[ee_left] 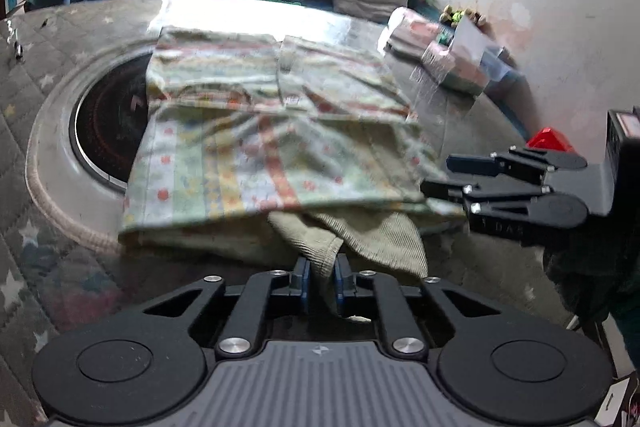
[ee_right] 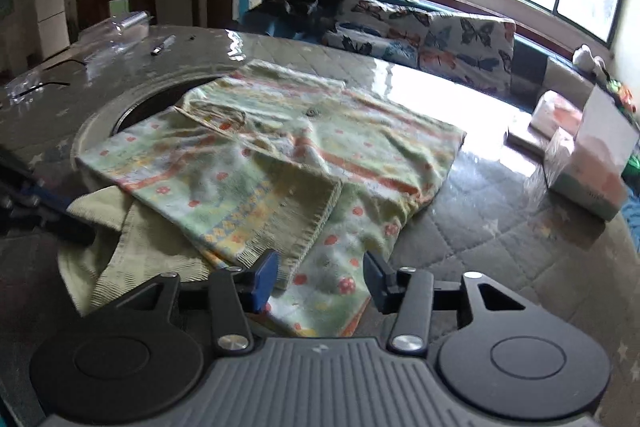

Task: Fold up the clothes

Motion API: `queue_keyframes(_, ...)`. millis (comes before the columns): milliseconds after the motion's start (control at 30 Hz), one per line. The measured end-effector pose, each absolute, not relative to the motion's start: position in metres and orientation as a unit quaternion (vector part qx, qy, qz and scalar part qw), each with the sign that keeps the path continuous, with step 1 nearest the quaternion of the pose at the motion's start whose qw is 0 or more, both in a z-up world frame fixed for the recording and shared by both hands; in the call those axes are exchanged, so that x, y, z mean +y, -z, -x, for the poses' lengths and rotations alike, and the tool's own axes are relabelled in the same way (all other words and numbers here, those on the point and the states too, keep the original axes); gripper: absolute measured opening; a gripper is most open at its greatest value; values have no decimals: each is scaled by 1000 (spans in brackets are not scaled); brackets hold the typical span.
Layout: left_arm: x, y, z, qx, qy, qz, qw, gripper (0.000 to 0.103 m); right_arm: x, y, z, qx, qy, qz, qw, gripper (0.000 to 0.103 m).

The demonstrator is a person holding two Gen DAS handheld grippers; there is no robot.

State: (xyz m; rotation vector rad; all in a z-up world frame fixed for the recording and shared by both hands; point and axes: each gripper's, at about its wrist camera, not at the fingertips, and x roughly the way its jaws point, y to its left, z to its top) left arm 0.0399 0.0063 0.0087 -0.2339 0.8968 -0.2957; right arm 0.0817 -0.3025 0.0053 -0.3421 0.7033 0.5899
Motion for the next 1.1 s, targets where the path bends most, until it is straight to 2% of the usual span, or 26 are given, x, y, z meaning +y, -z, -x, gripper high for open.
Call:
queue_keyframes(100, 9, -21, -47, 419, 144, 120, 889, 10, -302, -13, -75, 327, -296, 187, 878, 56)
queue_keyframes(200, 12, -31, -60, 408, 143, 131, 892, 9, -303, -18, -66, 320, -315, 215, 867, 66)
queue_keyframes(500, 21, -40, -100, 407, 140, 161, 888, 7, -282, -16, -49, 305, -373, 247, 841, 74)
queue_keyframes(567, 22, -38, -106, 411, 139, 164, 886, 7, -273, -14, -52, 300, -383, 242, 839, 71)
queue_keyframes(667, 24, -34, -110, 416, 138, 165, 884, 8, -260, -11, -63, 310, -395, 220, 836, 60)
queue_keyframes(767, 32, -31, -109, 419, 137, 171, 881, 9, -251, -10, -77, 331, -404, 188, 832, 34)
queue_keyframes(800, 35, -31, -108, 419, 136, 171, 881, 11, -251, -10, -82, 339, -398, 175, 834, 28)
queue_keyframes(833, 39, -32, -104, 416, 136, 171, 883, 12, -252, -11, -87, 345, -395, 161, 836, 28)
queue_keyframes(933, 51, -35, -89, 401, 138, 158, 892, 37, -259, -16, -97, 354, -394, 121, 840, 22)
queue_keyframes(967, 54, -35, -82, 393, 136, 144, 898, 49, -261, -18, -99, 355, -394, 111, 841, 21)
queue_keyframes(1000, 55, -35, -75, 386, 135, 128, 903, 55, -263, -19, -100, 356, -394, 100, 841, 21)
queue_keyframes(1100, 54, -33, -55, 355, 131, 54, 924, 56, -264, -22, -105, 356, -391, 86, 844, 19)
